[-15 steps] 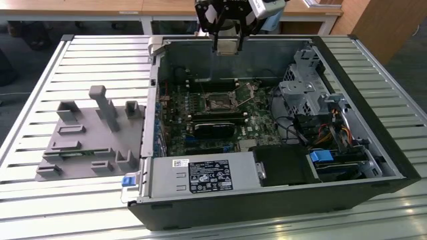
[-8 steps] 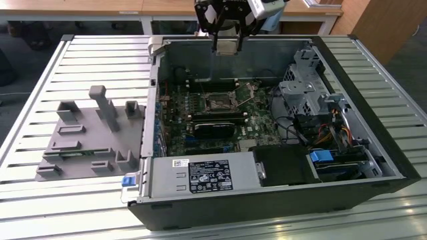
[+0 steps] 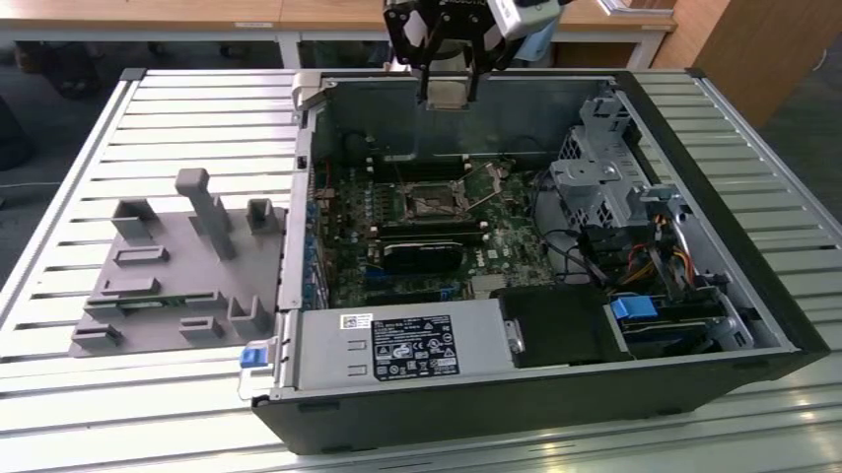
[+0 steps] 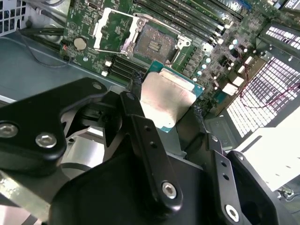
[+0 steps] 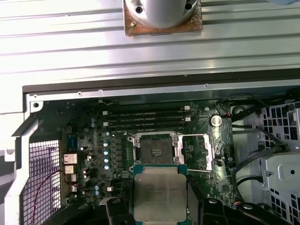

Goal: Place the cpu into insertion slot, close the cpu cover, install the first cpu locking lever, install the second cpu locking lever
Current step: 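Place the cpu into insertion slot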

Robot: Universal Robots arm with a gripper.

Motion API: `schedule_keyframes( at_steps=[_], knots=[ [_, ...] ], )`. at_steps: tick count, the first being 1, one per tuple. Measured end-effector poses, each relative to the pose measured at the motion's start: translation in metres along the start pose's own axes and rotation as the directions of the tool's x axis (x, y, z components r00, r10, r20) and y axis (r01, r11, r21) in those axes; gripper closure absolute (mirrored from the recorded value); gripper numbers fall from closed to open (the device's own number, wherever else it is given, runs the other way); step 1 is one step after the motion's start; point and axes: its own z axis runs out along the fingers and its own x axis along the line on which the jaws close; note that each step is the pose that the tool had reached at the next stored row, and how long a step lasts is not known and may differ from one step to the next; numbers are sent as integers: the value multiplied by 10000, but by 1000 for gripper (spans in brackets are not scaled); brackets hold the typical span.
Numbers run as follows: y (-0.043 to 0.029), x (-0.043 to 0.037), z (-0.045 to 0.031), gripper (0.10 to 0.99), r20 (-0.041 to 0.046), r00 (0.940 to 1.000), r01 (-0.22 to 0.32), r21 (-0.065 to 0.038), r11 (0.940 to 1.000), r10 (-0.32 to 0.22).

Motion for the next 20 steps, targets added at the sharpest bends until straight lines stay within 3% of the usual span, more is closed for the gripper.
schedule_keyframes(
  at_steps=[7, 20],
  knots=[
    [0, 0, 6, 541, 10, 9999, -107, -3, 9999, 107],
    [15, 0, 19, 541, 97, 9940, -1093, -26, 9940, 1093]
  ],
)
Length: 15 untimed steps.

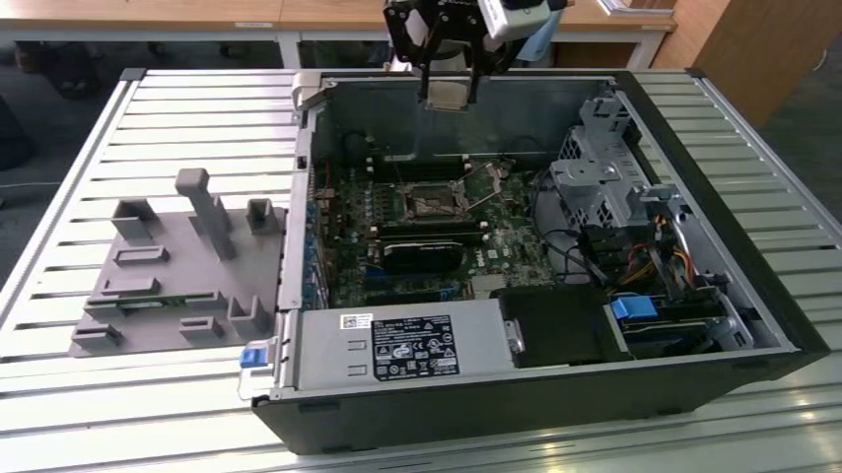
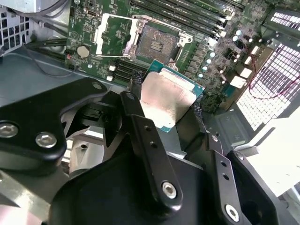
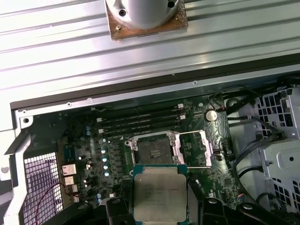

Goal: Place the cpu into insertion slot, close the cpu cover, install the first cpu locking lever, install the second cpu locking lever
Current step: 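Place the cpu into insertion slot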

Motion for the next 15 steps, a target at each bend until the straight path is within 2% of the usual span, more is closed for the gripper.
schedule_keyframes(
  at_steps=[8, 15],
  knots=[
    [7, 1, 12, 541, 58, 9979, -652, -14, 9979, 652],
    [7, 2, 20, 541, 128, 9895, -1442, -38, 9895, 1443]
  ],
)
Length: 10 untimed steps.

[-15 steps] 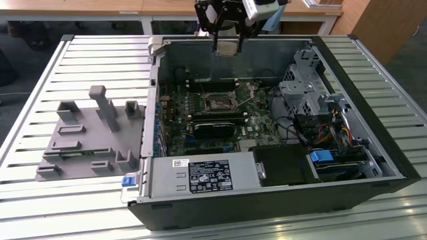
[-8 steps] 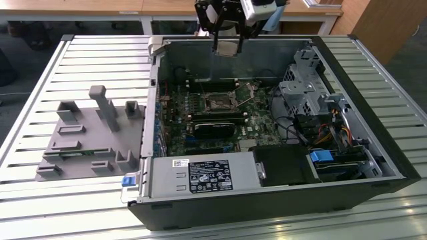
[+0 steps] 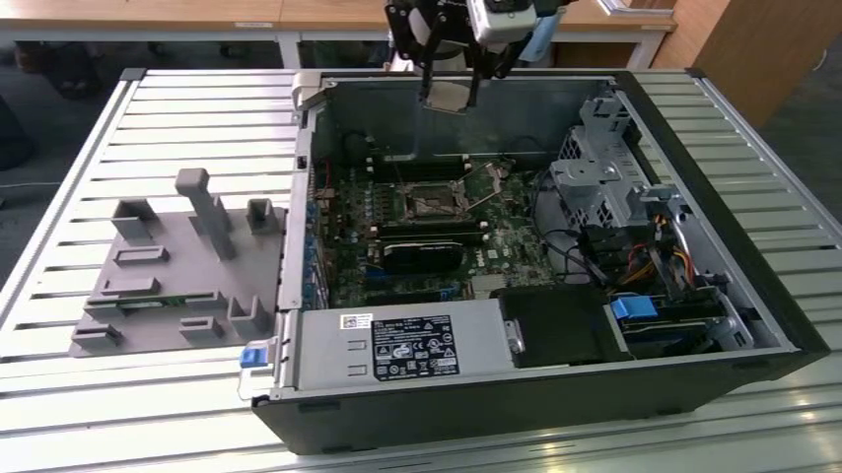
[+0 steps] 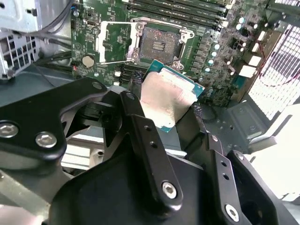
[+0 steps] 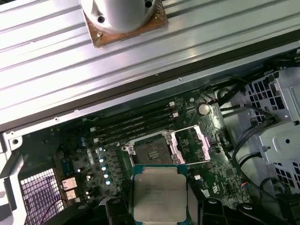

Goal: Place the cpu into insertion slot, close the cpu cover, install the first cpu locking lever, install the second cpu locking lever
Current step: 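Place the cpu into insertion slot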

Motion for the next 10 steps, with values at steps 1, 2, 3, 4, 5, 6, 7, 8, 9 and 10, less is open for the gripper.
schedule_keyframes(
  at_steps=[1, 2, 3, 4, 5, 6, 7, 8, 9, 10],
  knots=[
    [0, 0, 2, 541, 12, 9999, -141, -3, 9999, 141],
    [1, 0, 3, 541, 24, 9996, -279, -5, 9996, 279],
    [1, 0, 5, 541, 37, 9991, -414, -8, 9991, 414],
    [1, 0, 7, 541, 49, 9985, -551, -12, 9985, 551],
    [1, 0, 9, 541, 63, 9975, -705, -15, 9975, 705],
    [1, 0, 11, 541, 76, 9963, -856, -18, 9963, 856],
    [1, 0, 13, 541, 89, 9949, -1000, -21, 9950, 1000],
    [1, 0, 15, 541, 102, 9934, -1146, -24, 9934, 1147],
    [1, 0, 17, 541, 115, 9916, -1288, -28, 9917, 1289],
    [1, 0, 19, 541, 128, 9897, -1429, -32, 9897, 1429]
  ],
)
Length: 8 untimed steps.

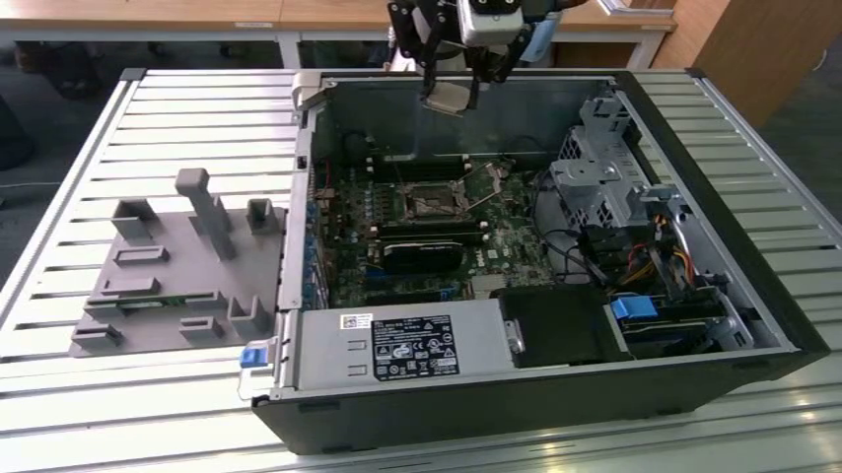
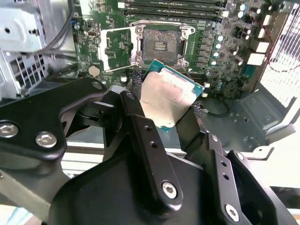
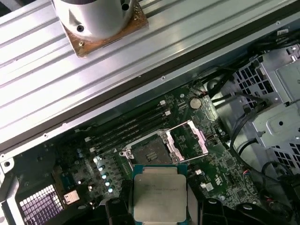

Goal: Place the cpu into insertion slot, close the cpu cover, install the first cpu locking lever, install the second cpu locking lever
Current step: 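Place the cpu into insertion slot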

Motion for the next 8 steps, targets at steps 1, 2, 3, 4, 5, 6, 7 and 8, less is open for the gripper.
schedule_keyframes(
  at_steps=[1, 2, 3, 4, 5, 6, 7, 8],
  knots=[
    [0, 0, 2, 541, 13, 9999, -143, -3, 9999, 143],
    [0, 0, 4, 541, 26, 9996, -285, -5, 9996, 285],
    [0, 0, 6, 541, 38, 9991, -427, -8, 9991, 427],
    [0, 0, 8, 541, 51, 9983, -572, -12, 9984, 572],
    [0, 1, 10, 541, 63, 9975, -710, -15, 9975, 710],
    [0, 1, 12, 541, 76, 9964, -847, -18, 9964, 847],
    [1, 1, 14, 541, 88, 9951, -989, -22, 9951, 989],
    [1, 1, 15, 541, 101, 9934, -1138, -26, 9935, 1138]
  ],
)
